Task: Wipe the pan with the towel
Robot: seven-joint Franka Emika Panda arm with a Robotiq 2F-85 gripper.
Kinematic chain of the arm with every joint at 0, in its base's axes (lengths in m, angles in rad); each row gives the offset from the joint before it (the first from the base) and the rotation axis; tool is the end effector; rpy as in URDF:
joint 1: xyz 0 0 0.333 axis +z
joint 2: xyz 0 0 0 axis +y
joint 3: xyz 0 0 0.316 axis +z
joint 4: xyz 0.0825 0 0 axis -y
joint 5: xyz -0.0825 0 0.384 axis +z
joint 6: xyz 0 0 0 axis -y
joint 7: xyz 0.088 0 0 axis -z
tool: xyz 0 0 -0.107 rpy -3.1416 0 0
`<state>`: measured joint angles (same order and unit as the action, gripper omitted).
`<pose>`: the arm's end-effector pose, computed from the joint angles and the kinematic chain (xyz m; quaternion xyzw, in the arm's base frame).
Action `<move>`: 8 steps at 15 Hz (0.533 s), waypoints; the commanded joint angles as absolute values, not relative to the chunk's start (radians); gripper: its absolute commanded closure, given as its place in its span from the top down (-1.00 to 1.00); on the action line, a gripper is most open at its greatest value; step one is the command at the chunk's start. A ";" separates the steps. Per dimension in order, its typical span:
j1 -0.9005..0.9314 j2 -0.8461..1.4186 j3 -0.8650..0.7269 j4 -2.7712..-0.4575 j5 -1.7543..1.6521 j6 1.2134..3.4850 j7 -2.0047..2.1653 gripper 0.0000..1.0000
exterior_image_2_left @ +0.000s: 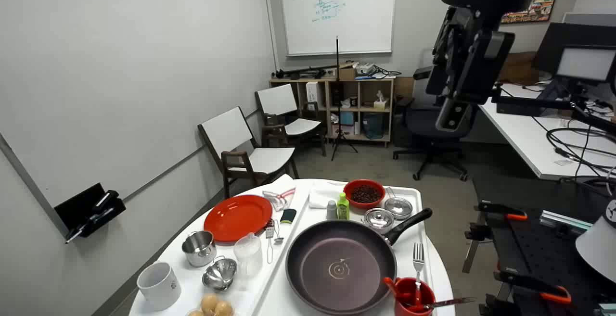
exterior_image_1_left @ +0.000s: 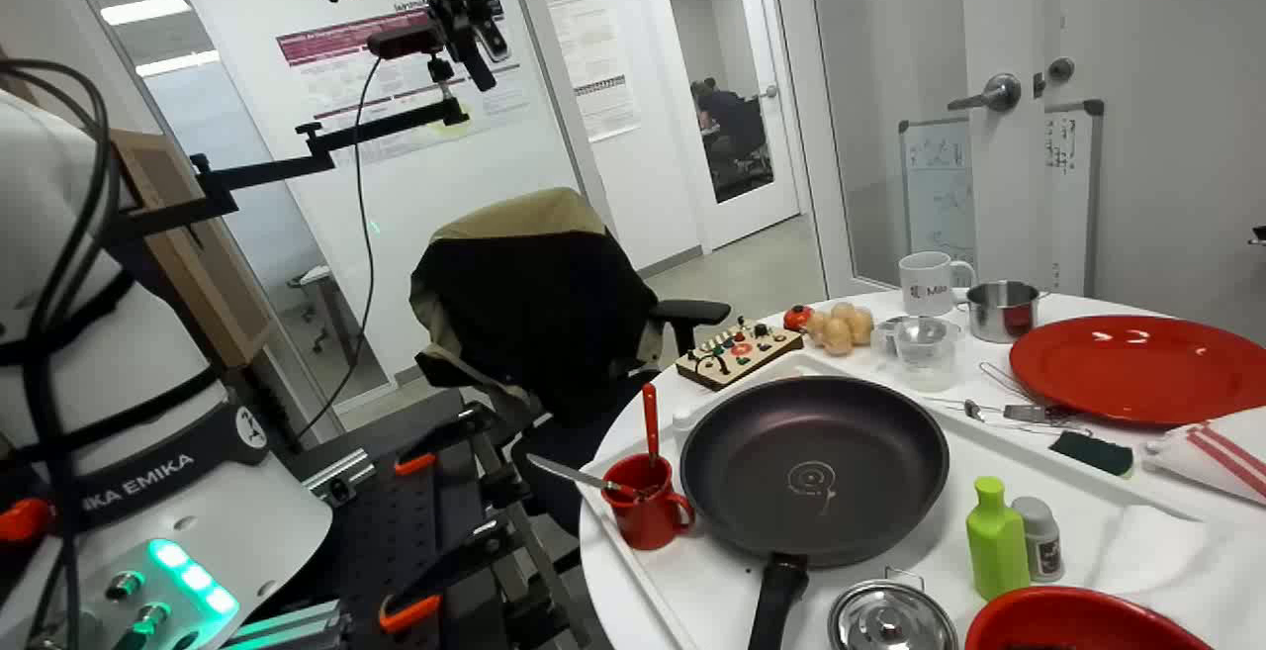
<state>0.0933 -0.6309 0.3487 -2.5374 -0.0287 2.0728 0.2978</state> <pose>0.3413 0.1676 0.4834 0.9898 0.0531 0.1015 0.0851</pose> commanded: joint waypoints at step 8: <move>0.115 -0.626 0.330 -2.535 -0.043 2.070 0.310 1.00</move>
<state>0.0933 -0.6309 0.3488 -2.5374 -0.0287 2.0728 0.2978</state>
